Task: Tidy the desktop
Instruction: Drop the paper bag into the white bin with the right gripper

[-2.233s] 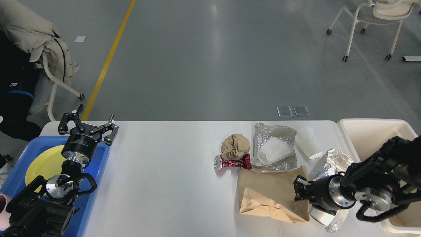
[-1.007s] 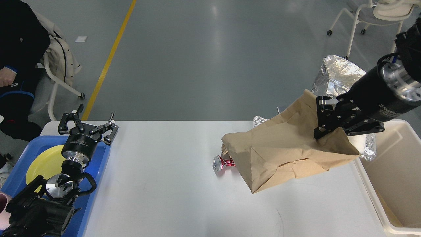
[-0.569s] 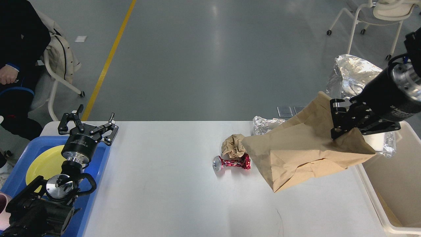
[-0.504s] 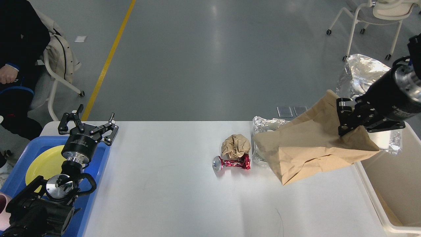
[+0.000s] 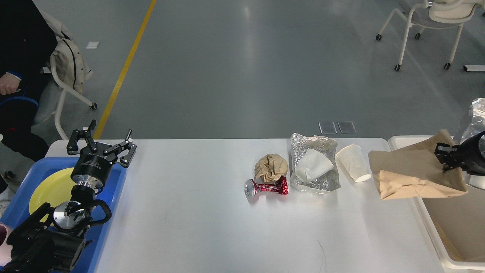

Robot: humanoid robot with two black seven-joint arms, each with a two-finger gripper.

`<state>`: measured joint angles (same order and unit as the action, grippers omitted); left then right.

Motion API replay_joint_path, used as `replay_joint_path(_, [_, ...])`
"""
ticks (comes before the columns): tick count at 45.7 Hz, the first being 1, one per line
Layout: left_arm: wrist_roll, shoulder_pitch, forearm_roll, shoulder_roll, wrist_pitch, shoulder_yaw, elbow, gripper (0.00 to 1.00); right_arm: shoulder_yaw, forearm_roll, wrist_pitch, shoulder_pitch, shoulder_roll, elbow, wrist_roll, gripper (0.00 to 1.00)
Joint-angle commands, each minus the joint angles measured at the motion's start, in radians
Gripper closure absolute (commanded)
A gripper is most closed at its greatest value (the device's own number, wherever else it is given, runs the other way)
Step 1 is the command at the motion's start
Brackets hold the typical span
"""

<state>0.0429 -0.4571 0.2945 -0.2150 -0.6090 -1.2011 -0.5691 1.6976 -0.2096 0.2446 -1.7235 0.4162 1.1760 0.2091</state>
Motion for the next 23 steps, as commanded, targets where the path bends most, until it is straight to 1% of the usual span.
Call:
replay_joint_path(1, [0.000,0.000,0.000,0.000,0.000,0.000,0.000,0.03,-0.001,-0.088,-0.077,0.171,0.019,-0.134,-0.004,1.00])
replay_joint_path(9, [0.000,0.000,0.000,0.000,0.000,0.000,0.000,0.03,-0.003,-0.194,-0.197,0.404,0.042,-0.324,-0.020,1.00])
replay_joint_path(14, [0.000,0.000,0.000,0.000,0.000,0.000,0.000,0.03,-0.010,-0.269,-0.260,0.531,0.084,-0.433,-0.049,1.00])
replay_joint_path(20, [0.000,0.000,0.000,0.000,0.000,0.000,0.000,0.03,-0.044,-0.317,-0.277,0.706,0.095,-0.639,-0.102,1.00])
replay_joint_path(23, [0.000,0.000,0.000,0.000,0.000,0.000,0.000,0.03,-0.082,-0.332,-0.268,0.806,0.101,-0.777,-0.105,1.00])
